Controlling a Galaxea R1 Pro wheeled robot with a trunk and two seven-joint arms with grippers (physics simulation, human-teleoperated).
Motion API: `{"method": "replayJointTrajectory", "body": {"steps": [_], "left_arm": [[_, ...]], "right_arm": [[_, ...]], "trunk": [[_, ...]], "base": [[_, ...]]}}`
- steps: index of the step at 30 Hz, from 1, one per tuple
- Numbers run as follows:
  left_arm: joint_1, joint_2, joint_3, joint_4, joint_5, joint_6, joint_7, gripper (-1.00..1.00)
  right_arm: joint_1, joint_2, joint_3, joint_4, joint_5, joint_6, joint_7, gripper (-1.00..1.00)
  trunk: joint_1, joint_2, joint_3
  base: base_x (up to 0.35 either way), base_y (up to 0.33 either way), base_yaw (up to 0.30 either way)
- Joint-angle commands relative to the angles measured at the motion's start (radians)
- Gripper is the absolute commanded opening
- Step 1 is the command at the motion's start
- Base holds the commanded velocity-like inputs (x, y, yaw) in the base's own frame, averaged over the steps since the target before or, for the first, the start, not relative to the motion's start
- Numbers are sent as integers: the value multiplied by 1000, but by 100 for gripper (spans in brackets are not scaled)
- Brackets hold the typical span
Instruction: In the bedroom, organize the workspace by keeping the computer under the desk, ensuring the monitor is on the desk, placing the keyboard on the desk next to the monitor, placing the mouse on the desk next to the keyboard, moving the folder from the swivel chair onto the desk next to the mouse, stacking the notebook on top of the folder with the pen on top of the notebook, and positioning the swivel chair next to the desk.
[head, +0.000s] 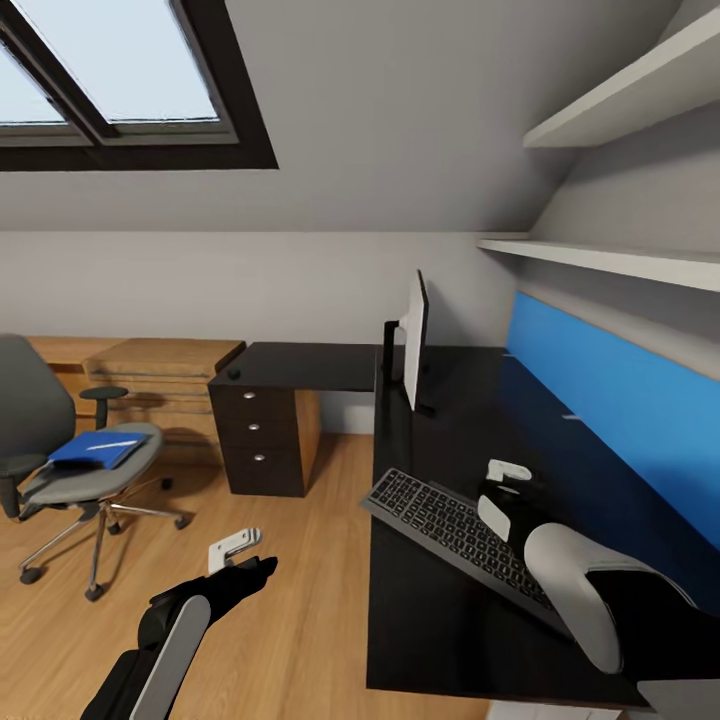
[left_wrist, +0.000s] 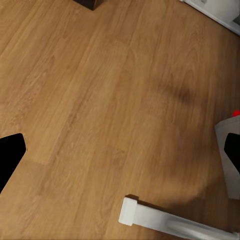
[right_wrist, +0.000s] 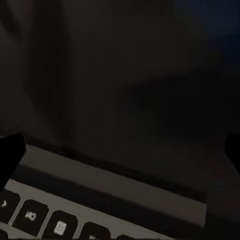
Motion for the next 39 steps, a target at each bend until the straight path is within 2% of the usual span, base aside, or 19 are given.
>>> {"method": "replayJointTrajectory", "body": {"steps": [1,16,24,33,39], "left_arm": [[-1,1,-2,-1,10,1,10,100],[-1,0,-2,-1,9,1,9,100],[-1,0,-2,-1,9,1,9,100],[-1,1,-2,-1,9,1,9,100],[-1,1,-2,-1,10,1,8,100]], "right_arm": [[0,0,2,-1,-5,-4,-3,100],[14,1,2,-1,-3,-26,5,100],[24,1,3,-2,-1,-26,5,100],[25,2,6,-11,-2,-26,2,100],[25,1,4,-12,-3,-26,3,100]], "trunk": [[0,-1,-1],[0,-1,-1],[0,-1,-1],[0,-1,-1],[0,-1,-1]], "base": [[0,0,234],[7,0,80],[152,25,1],[205,150,0],[50,40,0]]}}
